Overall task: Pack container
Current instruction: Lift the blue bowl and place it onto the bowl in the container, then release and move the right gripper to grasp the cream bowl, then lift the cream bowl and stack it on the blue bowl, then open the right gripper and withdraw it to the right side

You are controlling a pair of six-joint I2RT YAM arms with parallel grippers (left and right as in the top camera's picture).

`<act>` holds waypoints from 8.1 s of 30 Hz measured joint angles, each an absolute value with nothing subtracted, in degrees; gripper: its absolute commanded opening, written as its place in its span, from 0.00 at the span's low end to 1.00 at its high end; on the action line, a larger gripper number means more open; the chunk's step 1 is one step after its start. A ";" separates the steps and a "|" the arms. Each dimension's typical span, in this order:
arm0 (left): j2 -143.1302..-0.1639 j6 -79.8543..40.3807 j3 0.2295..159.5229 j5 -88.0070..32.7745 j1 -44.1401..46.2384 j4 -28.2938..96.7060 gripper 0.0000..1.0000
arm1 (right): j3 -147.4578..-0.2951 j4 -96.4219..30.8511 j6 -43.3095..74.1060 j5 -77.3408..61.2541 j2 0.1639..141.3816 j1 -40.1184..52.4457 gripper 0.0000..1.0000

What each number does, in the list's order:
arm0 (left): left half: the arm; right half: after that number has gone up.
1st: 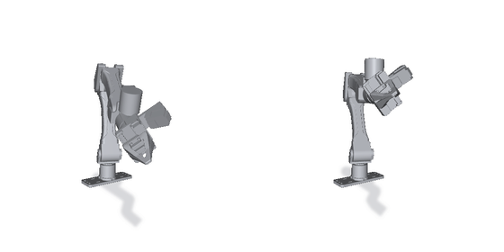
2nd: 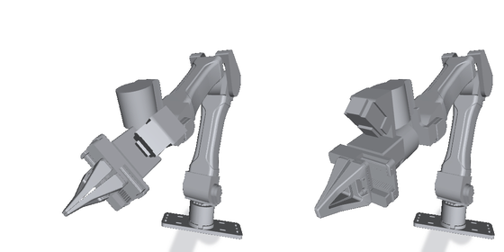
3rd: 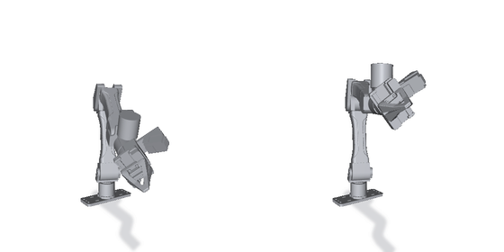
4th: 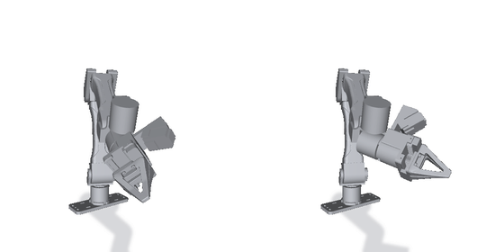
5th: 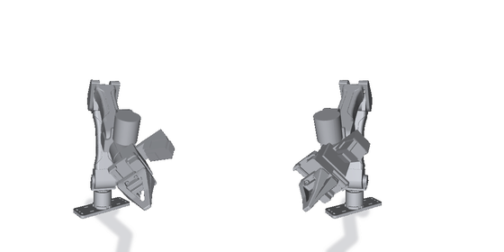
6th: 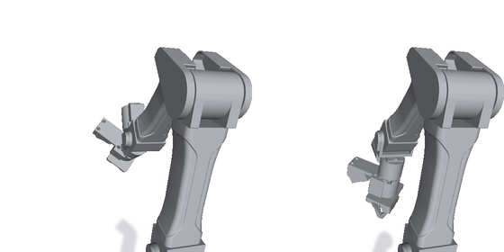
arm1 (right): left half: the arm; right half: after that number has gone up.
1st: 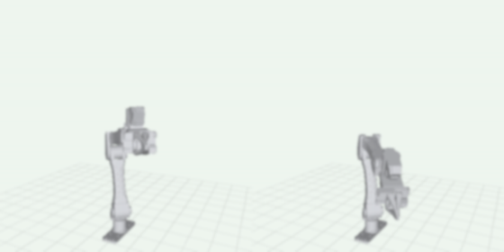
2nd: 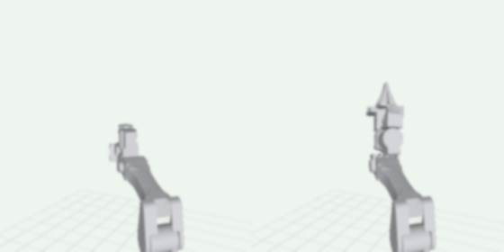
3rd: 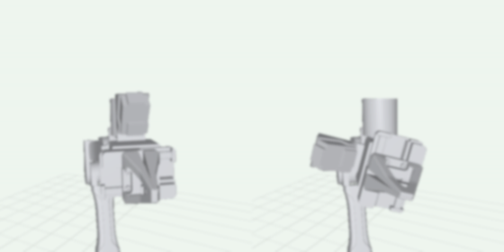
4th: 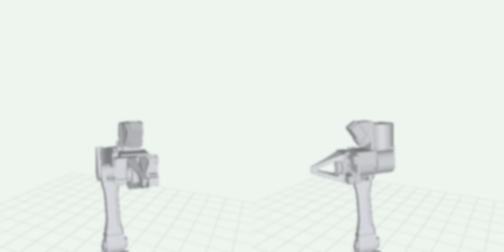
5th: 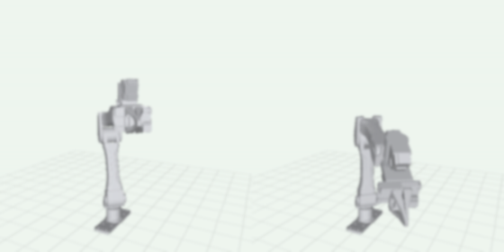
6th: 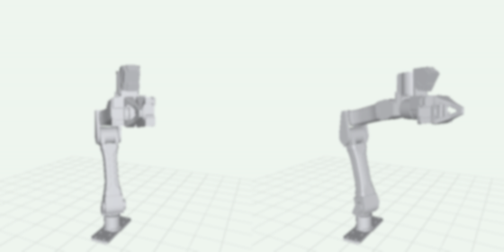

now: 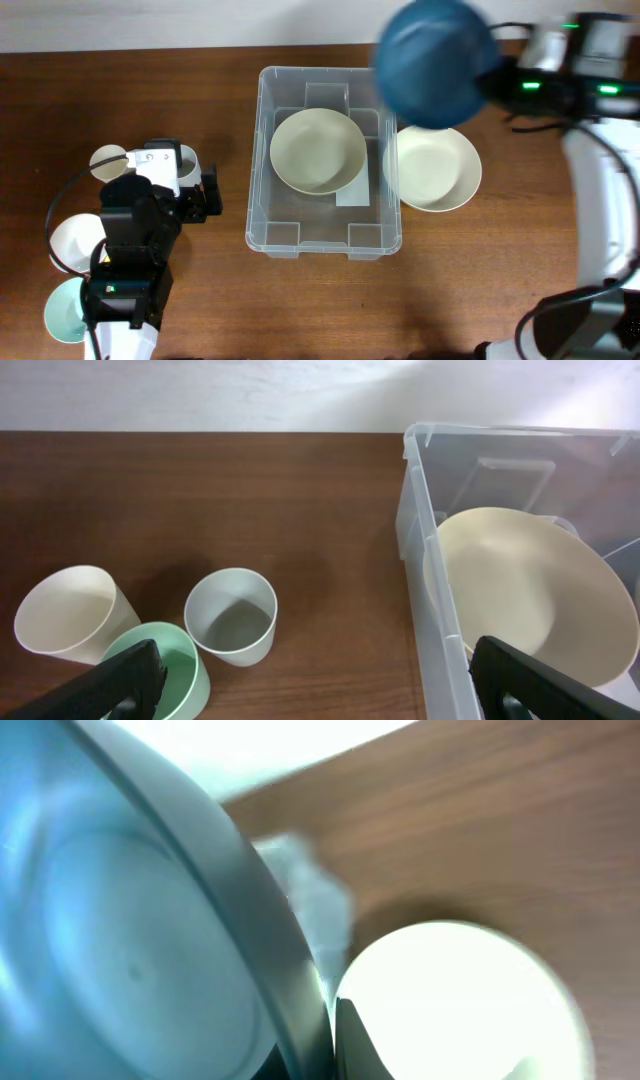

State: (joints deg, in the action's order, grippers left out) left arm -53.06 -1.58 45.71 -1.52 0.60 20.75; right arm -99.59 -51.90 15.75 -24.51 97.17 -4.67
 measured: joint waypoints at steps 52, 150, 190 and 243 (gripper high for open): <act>-53.06 -1.58 45.71 -1.50 0.60 22.52 1.00 | -125.40 -70.98 26.87 9.87 105.89 5.58 0.64; -53.06 -1.58 45.71 -1.52 0.60 22.55 1.00 | -96.27 -48.95 18.74 -6.26 95.55 12.51 0.04; -53.06 -1.61 45.71 -1.52 0.60 22.92 1.00 | -102.45 -49.45 17.67 -1.02 108.22 1.80 0.04; -55.86 -1.61 54.35 0.67 0.60 34.28 1.00 | -102.50 -68.77 19.55 7.46 102.69 -4.49 0.68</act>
